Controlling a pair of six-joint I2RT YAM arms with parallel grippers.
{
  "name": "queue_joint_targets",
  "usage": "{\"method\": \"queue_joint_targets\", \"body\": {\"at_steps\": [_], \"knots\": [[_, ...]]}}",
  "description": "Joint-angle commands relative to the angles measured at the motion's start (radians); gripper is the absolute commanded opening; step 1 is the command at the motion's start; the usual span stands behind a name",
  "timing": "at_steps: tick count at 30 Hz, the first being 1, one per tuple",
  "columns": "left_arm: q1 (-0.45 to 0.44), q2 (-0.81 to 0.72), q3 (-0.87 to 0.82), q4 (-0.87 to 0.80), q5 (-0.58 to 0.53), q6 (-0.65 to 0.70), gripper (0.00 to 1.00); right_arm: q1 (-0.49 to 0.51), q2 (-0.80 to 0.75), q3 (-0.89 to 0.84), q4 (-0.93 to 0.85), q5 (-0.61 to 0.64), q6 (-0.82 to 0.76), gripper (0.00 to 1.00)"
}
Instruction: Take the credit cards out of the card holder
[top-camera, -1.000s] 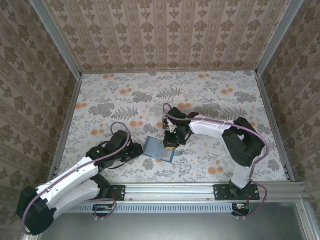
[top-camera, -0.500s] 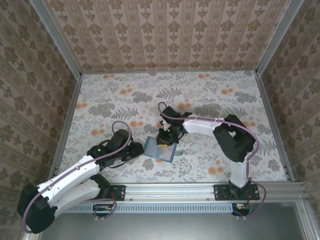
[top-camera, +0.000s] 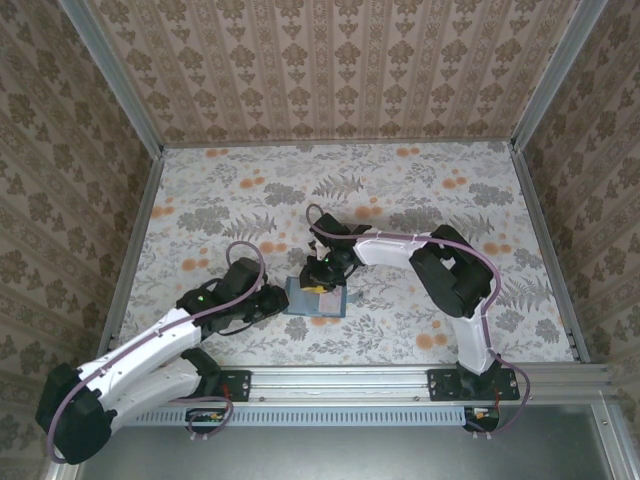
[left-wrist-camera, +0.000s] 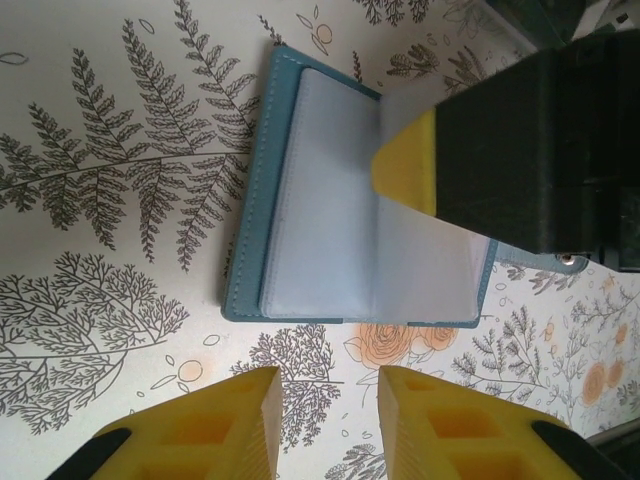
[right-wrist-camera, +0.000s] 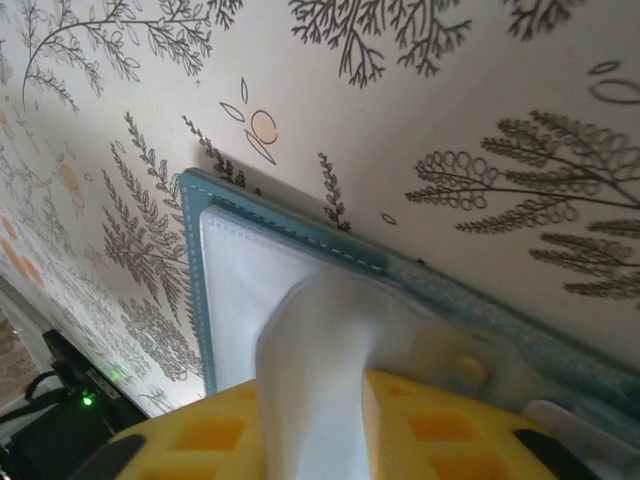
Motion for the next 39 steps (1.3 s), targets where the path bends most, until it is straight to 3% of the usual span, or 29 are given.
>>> {"method": "queue_joint_targets", "body": {"at_steps": [1,9,12,14,20,22,23,33,39], "knots": [[0.005,0.004,0.037,0.007,0.025,0.026,0.32,0.019,0.028,0.030,-0.007,-0.033,-0.010,0.38],[0.002,0.044,0.043,0.049,0.049,0.039,0.32,0.028,0.020,0.030,0.006,-0.038,-0.003,0.54],[-0.003,0.073,0.055,0.068,0.060,0.049,0.34,0.027,0.007,0.027,0.015,-0.035,0.004,0.71],[-0.008,0.093,0.065,0.079,0.065,0.055,0.35,0.027,0.002,0.025,0.020,-0.034,0.010,0.75],[-0.019,0.169,0.073,0.123,0.081,0.059,0.19,0.028,-0.004,0.005,0.054,-0.016,0.053,0.61],[-0.022,0.201,0.069,0.142,0.088,0.053,0.12,0.027,-0.001,0.000,0.069,-0.015,0.076,0.41],[-0.024,0.218,0.069,0.154,0.092,0.051,0.08,0.028,0.000,-0.003,0.080,-0.013,0.089,0.36],[-0.042,0.395,0.067,0.257,0.095,0.044,0.00,0.025,-0.003,-0.001,0.095,-0.002,0.120,0.37],[-0.041,0.456,0.059,0.200,0.056,0.037,0.00,0.018,-0.030,0.039,0.013,0.046,0.085,0.40]]}}
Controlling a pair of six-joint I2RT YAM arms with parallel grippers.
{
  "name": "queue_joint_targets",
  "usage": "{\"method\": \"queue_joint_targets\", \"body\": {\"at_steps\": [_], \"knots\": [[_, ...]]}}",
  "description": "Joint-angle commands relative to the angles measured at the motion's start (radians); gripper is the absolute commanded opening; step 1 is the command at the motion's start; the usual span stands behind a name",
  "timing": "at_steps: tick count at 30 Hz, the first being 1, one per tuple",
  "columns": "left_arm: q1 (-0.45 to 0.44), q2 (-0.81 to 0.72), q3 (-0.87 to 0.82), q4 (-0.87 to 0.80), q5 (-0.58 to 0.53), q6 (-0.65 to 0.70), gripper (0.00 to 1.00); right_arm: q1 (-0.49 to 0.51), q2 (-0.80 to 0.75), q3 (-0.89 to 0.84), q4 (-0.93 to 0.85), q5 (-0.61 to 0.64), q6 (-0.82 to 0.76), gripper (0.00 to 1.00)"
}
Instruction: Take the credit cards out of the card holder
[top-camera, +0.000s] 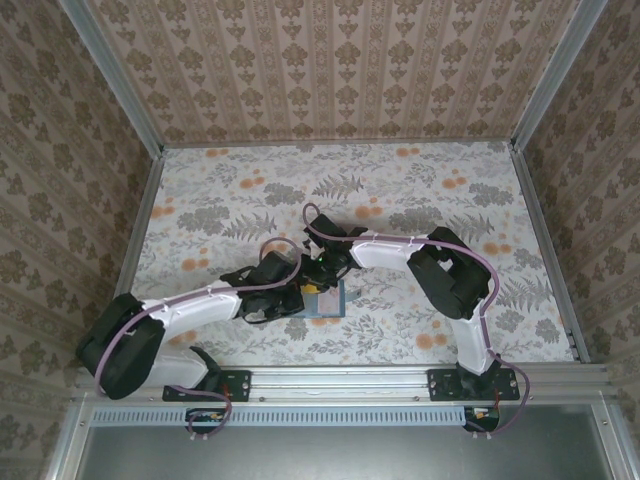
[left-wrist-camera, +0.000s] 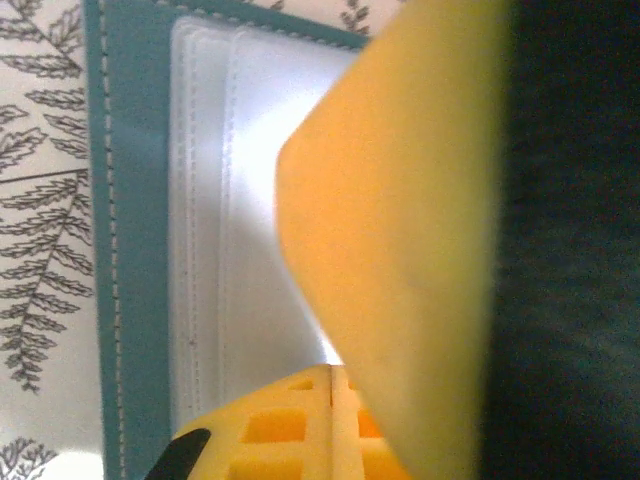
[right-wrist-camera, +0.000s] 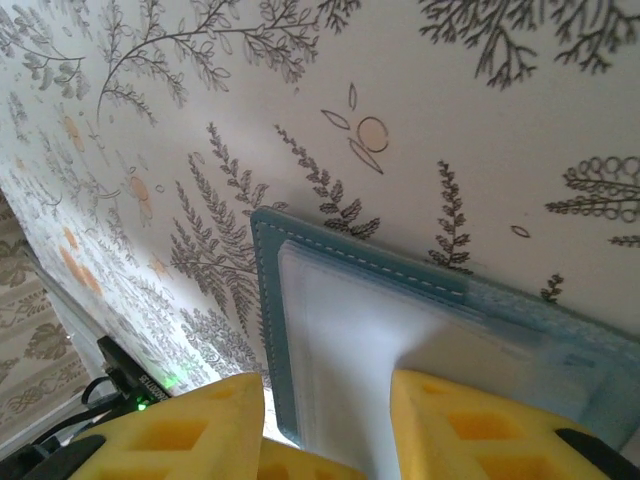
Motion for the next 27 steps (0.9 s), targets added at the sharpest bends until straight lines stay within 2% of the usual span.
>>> {"method": "queue_joint_targets", "body": {"at_steps": [1,9,15,21,27], "knots": [[-0.007,0.015,-0.001,-0.033,-0.027,-0.008,0.00,-0.009,-0.039,0.037,-0.071,0.055,-0.023,0.41],[0.003,0.013,0.000,-0.083,-0.030,0.002,0.00,-0.047,-0.151,0.018,-0.173,0.116,-0.087,0.43],[0.003,-0.014,0.077,-0.132,-0.023,0.023,0.00,-0.052,-0.233,-0.049,-0.249,0.160,-0.144,0.42],[0.003,0.006,0.177,-0.131,0.021,0.040,0.00,-0.052,-0.294,-0.177,-0.217,0.158,-0.132,0.41],[-0.001,0.108,0.240,-0.047,0.090,0.035,0.00,-0.053,-0.325,-0.251,-0.191,0.172,-0.119,0.37]]}}
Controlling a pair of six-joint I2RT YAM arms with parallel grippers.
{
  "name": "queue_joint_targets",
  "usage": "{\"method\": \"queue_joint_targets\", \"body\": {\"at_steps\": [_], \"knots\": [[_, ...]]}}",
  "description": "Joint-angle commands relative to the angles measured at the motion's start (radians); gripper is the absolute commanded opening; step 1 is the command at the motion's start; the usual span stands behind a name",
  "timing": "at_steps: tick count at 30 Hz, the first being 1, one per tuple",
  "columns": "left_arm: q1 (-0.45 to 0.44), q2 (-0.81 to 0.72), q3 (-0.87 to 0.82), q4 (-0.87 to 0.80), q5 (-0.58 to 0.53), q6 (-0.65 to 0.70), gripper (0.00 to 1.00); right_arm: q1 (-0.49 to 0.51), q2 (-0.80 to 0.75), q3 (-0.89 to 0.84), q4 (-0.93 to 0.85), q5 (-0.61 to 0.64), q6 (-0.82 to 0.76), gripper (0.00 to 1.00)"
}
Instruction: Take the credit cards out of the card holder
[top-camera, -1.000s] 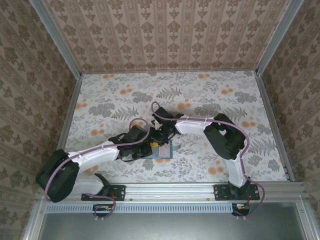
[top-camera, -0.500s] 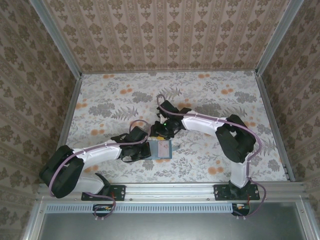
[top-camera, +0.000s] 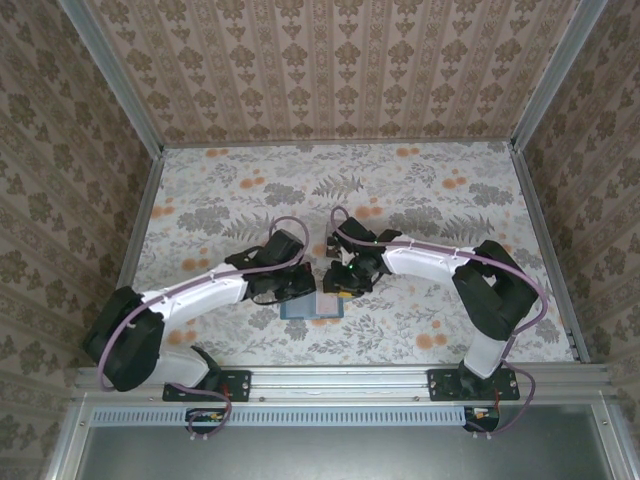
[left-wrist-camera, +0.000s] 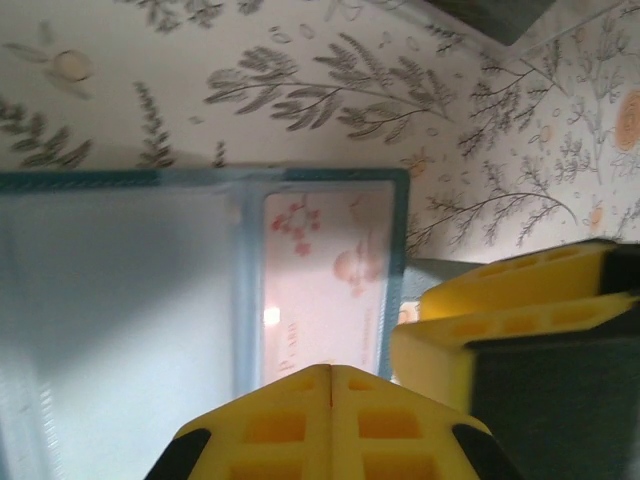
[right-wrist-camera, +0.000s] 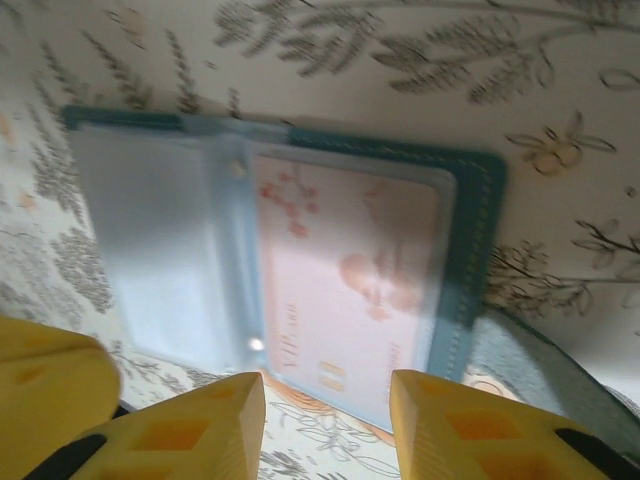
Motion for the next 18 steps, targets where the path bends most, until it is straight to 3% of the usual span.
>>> {"method": "queue_joint_targets", "body": {"at_steps": [1,10,18], "knots": [[-0.004,0.073,0.040,0.037,0.054,0.016,0.00,0.001,-0.045,-0.029,-0.005,0.029,0.005,0.35],[0.003,0.183,0.044,0.101,0.073,0.015,0.00,0.000,-0.020,-0.062,0.070,-0.007,0.030,0.27],[0.014,0.185,0.002,0.129,0.082,0.005,0.00,0.000,0.006,-0.055,0.091,-0.025,0.037,0.28]]}}
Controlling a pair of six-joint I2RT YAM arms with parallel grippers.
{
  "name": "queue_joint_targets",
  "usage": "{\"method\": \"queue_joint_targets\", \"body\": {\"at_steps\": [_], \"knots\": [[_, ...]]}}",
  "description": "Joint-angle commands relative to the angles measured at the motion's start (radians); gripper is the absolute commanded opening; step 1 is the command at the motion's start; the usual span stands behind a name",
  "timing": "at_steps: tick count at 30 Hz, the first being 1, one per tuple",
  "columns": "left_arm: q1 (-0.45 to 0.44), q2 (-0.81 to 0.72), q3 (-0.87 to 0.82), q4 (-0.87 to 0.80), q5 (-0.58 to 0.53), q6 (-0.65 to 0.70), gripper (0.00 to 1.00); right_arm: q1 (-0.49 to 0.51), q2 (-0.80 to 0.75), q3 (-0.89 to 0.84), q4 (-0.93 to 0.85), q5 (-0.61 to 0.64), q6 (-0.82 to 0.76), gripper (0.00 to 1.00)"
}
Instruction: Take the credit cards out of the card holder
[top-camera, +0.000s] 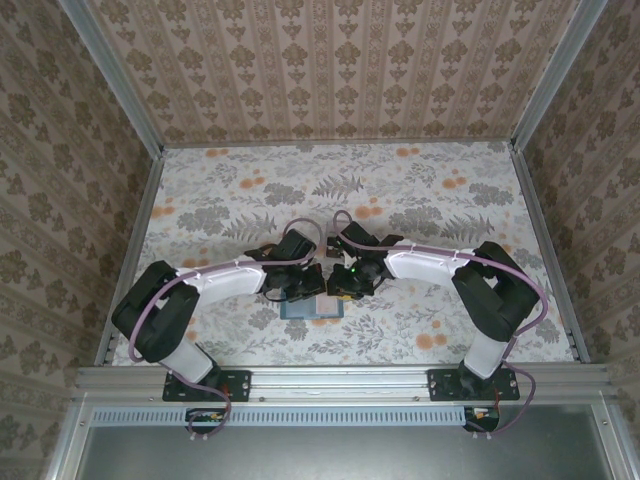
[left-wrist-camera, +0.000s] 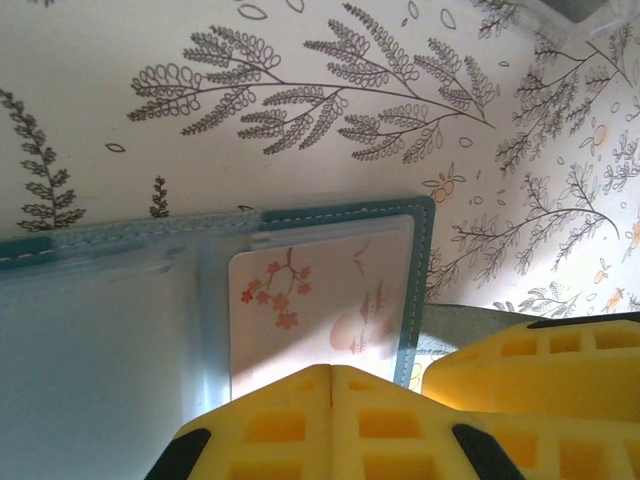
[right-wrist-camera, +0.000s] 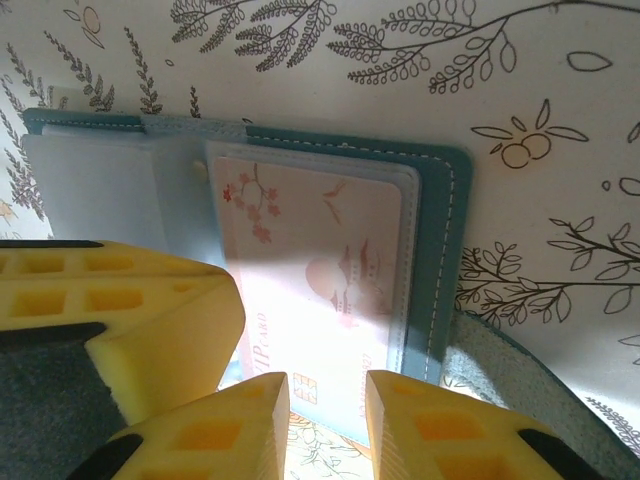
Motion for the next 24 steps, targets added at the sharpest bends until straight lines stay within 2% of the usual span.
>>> {"method": "queue_joint_targets", "body": {"at_steps": [1,14,24], "knots": [[0.008,0.003,-0.022,0.015,0.015,0.007,0.00,0.001,0.017,-0.002,0.023,-0.027,0.014,0.29],[0.009,0.008,-0.035,-0.034,-0.009,0.030,0.00,0.000,0.083,0.026,0.022,-0.022,0.006,0.32],[0.008,0.007,-0.051,-0.060,-0.028,0.039,0.00,-0.002,0.097,0.046,-0.057,0.049,-0.034,0.34]]}}
